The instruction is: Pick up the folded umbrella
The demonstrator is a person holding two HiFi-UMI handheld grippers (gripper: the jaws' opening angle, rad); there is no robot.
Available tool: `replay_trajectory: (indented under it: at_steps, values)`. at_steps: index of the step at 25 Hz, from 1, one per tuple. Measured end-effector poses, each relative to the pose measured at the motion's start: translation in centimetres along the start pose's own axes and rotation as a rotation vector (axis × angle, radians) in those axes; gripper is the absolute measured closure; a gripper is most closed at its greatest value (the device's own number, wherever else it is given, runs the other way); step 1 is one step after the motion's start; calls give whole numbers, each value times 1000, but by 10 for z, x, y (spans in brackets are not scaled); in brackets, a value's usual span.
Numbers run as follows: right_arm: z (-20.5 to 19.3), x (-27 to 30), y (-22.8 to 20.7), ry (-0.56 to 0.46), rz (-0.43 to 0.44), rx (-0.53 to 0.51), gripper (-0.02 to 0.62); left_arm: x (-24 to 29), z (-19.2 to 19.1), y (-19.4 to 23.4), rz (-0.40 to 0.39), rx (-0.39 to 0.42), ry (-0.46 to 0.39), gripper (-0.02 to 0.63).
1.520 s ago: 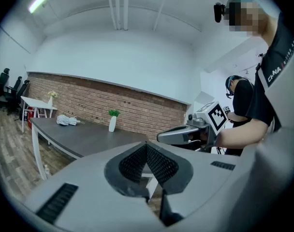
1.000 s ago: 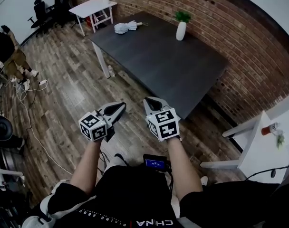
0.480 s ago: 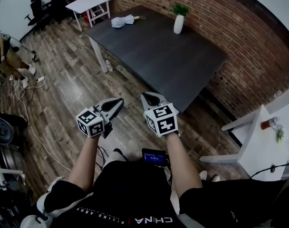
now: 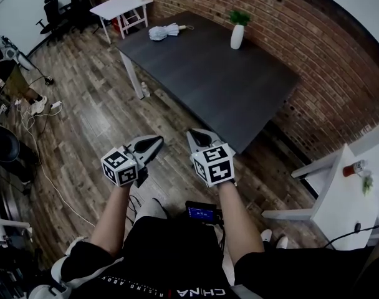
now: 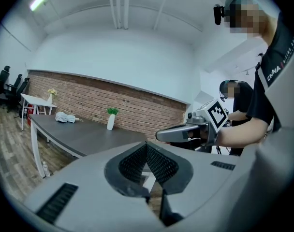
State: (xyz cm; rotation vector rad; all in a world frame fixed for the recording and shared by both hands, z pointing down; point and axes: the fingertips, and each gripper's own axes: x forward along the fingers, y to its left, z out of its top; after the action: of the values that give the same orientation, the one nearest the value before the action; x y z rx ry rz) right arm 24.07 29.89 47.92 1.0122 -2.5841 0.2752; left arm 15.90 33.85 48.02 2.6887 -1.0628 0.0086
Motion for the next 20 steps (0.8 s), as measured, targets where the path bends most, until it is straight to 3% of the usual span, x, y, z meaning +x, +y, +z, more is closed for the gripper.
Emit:
replay_trajectory:
  at_steps: [10,20]
  values:
    - [0,31,-7,8,19,31,584,-10,-6,33,48,-28,15,603]
    - [22,102,-29,45,5,37,584,5,8,116,48,-63,0,603]
